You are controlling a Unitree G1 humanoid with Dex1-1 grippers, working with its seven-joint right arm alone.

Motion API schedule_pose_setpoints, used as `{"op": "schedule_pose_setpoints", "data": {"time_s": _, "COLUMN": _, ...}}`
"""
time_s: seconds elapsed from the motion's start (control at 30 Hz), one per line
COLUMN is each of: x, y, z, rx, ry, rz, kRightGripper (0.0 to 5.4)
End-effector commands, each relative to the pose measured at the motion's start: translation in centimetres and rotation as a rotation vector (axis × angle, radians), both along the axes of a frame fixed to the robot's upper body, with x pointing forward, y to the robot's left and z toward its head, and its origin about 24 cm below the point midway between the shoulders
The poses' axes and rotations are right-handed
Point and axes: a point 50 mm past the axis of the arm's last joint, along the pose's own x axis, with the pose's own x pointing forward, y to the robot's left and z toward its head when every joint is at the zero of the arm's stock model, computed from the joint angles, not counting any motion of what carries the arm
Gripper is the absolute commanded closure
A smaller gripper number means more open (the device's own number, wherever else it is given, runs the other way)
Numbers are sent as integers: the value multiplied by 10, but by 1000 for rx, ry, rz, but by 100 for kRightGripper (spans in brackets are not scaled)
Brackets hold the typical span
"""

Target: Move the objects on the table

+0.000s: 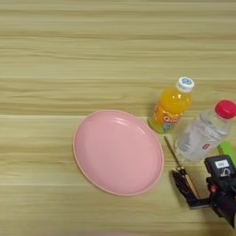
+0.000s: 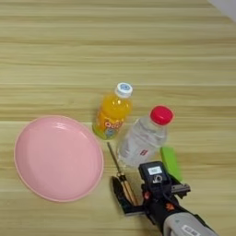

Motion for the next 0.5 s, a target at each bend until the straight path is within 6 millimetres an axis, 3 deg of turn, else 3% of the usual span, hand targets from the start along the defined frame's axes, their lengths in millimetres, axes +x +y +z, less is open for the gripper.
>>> {"op": "schedule_pose_setpoints", "data": {"time_s": 0.03, "x": 7, "y": -3, "z": 14, "rx": -29, "ry": -89, "rz": -3, "kRightGripper": 4}}
{"op": "schedule_pose_setpoints", "data": {"time_s": 0.5, "x": 20, "y": -2, "z": 27, "rx": 3, "ry": -210, "rz": -23, "kRightGripper": 4}}
